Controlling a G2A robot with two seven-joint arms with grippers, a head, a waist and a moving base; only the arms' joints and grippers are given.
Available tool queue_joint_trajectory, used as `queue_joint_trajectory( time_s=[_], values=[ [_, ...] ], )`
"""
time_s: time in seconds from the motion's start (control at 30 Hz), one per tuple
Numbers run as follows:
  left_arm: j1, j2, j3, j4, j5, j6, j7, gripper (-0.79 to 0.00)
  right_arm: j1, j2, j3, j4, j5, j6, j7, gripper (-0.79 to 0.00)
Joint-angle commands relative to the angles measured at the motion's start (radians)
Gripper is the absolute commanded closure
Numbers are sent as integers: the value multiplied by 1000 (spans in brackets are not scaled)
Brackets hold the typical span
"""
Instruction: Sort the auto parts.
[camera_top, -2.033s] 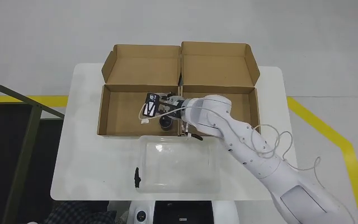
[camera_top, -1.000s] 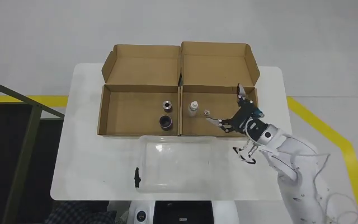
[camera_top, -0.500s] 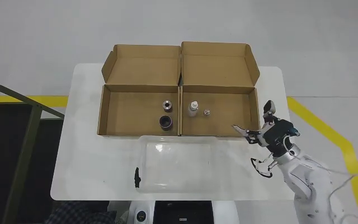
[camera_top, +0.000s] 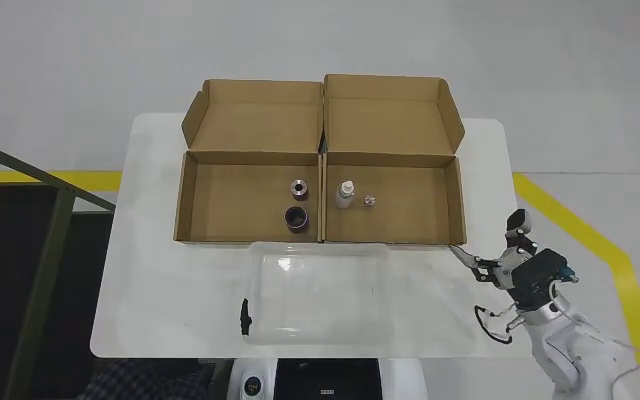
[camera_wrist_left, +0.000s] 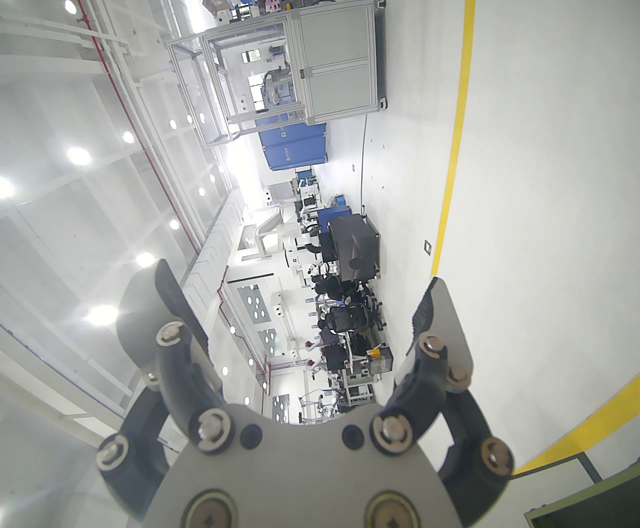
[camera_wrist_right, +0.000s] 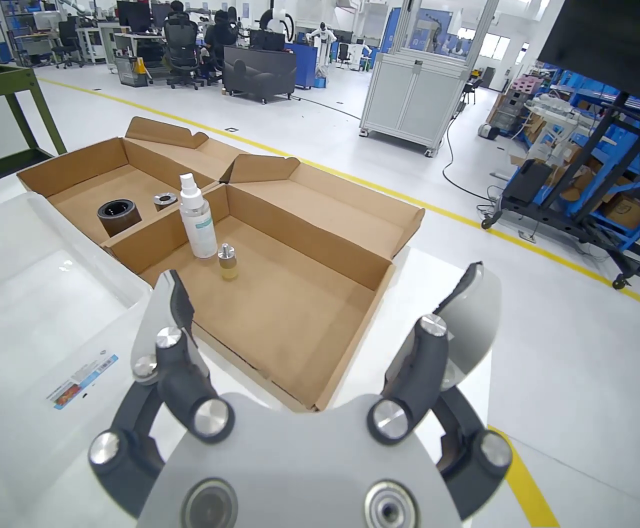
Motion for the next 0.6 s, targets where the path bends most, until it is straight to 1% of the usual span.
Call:
queue_joint_trajectory(
  time_s=[0.0,0.2,0.57],
  values=[
    [0,0,0,0,0,0,0,-785,-15,0,12,2,2,3,-13,-785],
    [0,0,0,0,0,0,0,-785,-42,2,32,18,2,-5,-41,-785],
    [0,0,0,0,0,0,0,-784,-42,2,32,20,3,-6,-42,-785]
  ],
)
